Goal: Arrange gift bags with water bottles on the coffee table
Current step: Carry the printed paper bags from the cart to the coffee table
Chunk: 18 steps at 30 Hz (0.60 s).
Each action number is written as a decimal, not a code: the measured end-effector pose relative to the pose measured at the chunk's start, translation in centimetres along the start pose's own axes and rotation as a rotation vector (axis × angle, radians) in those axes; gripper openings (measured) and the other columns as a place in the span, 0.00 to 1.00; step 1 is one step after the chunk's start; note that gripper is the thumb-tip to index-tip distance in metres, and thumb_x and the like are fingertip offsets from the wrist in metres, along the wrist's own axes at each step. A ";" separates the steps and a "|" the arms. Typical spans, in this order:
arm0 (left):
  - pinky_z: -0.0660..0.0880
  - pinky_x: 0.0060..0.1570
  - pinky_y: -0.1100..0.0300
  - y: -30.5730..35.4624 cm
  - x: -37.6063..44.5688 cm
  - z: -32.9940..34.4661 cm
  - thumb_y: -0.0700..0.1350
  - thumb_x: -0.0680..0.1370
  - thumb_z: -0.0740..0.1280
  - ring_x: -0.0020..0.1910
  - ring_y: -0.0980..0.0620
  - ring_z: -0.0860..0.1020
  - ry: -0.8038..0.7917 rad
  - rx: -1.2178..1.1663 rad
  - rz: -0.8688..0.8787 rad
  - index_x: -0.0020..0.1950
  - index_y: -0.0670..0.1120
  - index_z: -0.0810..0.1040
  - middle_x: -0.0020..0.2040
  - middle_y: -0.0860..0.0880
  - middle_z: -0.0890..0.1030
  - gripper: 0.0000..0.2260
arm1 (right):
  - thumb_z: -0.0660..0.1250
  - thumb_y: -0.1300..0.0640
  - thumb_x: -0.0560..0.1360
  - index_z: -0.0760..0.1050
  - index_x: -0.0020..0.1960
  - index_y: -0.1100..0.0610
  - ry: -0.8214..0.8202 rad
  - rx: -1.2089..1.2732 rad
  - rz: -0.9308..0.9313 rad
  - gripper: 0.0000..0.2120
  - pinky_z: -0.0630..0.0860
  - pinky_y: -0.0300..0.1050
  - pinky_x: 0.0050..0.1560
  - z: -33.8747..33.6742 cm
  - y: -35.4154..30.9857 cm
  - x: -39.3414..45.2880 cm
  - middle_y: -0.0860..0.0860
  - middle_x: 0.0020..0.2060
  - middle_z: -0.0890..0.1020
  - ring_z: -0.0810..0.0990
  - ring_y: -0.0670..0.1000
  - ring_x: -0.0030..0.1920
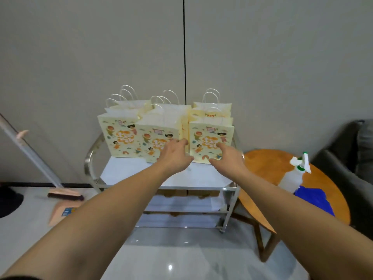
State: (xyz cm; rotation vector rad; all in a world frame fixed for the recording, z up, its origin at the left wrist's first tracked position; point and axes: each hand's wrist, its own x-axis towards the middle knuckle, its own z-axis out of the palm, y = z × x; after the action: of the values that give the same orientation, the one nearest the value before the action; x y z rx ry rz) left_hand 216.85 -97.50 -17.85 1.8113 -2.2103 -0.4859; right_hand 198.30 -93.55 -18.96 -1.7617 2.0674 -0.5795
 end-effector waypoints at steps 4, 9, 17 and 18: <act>0.71 0.65 0.48 -3.8 2.9 -2.1 0.55 0.77 0.70 0.68 0.43 0.71 0.022 -0.011 -0.019 0.72 0.49 0.71 0.70 0.46 0.72 0.25 | 0.71 0.49 0.75 0.69 0.74 0.53 -0.021 0.015 -0.043 0.29 0.76 0.53 0.60 2.2 -4.1 3.9 0.53 0.65 0.78 0.76 0.57 0.63; 0.71 0.65 0.48 -8.0 6.2 -3.9 0.54 0.77 0.70 0.68 0.42 0.69 0.077 -0.035 -0.088 0.72 0.49 0.71 0.69 0.45 0.72 0.24 | 0.71 0.47 0.75 0.66 0.76 0.54 -0.070 0.008 -0.095 0.32 0.77 0.55 0.60 3.9 -8.4 9.4 0.55 0.67 0.77 0.78 0.59 0.62; 0.71 0.65 0.48 -12.6 12.9 -5.4 0.53 0.77 0.71 0.68 0.42 0.70 0.184 -0.129 -0.303 0.74 0.48 0.69 0.70 0.45 0.70 0.27 | 0.72 0.43 0.74 0.65 0.76 0.55 -0.103 0.034 -0.193 0.35 0.75 0.53 0.60 6.5 -13.7 19.9 0.56 0.67 0.77 0.76 0.59 0.65; 0.70 0.66 0.48 -13.0 13.6 -5.3 0.53 0.77 0.71 0.69 0.42 0.69 0.192 -0.135 -0.332 0.75 0.48 0.68 0.71 0.46 0.70 0.28 | 0.72 0.42 0.74 0.65 0.76 0.55 -0.113 0.044 -0.194 0.36 0.75 0.53 0.60 6.9 -14.2 21.1 0.56 0.67 0.77 0.76 0.59 0.65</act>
State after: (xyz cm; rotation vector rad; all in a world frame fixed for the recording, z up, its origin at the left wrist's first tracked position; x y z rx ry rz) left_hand 227.86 -113.60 -18.57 2.0633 -1.7182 -0.4867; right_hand 210.51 -116.81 -17.58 -1.9364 1.8077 -0.5611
